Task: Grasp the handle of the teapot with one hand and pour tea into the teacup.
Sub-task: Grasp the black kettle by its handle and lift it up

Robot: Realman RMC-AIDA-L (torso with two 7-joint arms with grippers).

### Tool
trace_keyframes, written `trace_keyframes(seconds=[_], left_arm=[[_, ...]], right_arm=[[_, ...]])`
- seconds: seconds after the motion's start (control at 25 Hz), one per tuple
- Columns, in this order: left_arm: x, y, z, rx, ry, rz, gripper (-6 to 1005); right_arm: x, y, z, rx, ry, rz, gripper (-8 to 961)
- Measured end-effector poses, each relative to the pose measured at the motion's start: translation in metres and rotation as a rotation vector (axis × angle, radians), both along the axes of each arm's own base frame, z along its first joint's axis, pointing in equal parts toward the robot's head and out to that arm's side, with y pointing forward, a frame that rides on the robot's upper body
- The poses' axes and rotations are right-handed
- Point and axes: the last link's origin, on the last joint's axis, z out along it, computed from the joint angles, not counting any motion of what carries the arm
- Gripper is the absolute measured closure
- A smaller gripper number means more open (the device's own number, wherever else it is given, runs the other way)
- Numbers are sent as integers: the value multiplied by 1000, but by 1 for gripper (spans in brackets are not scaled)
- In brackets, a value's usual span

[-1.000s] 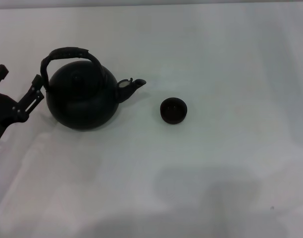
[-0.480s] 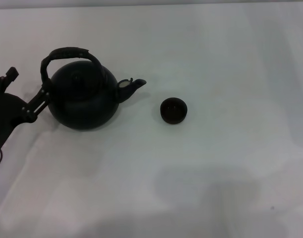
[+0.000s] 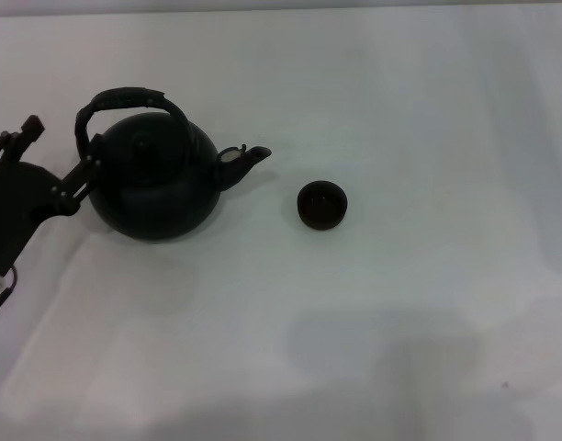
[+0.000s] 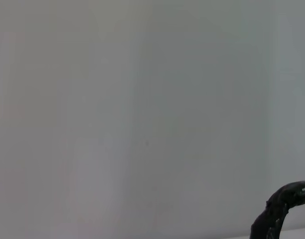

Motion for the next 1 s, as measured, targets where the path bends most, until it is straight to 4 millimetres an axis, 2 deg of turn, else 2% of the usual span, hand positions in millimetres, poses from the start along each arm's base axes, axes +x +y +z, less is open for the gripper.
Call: trace_keyframes(seconds=[0.28, 0.6, 1.0], left_arm=[[7, 8, -8, -5, -3, 7, 124], [10, 0, -12, 61, 26, 19, 123], [10, 3, -18, 60, -2, 73, 124]], right_arm=[[1, -1, -1, -6, 0, -4, 109], [1, 0, -1, -5, 0, -3, 108], [-2, 3, -1, -6, -2, 5, 108]])
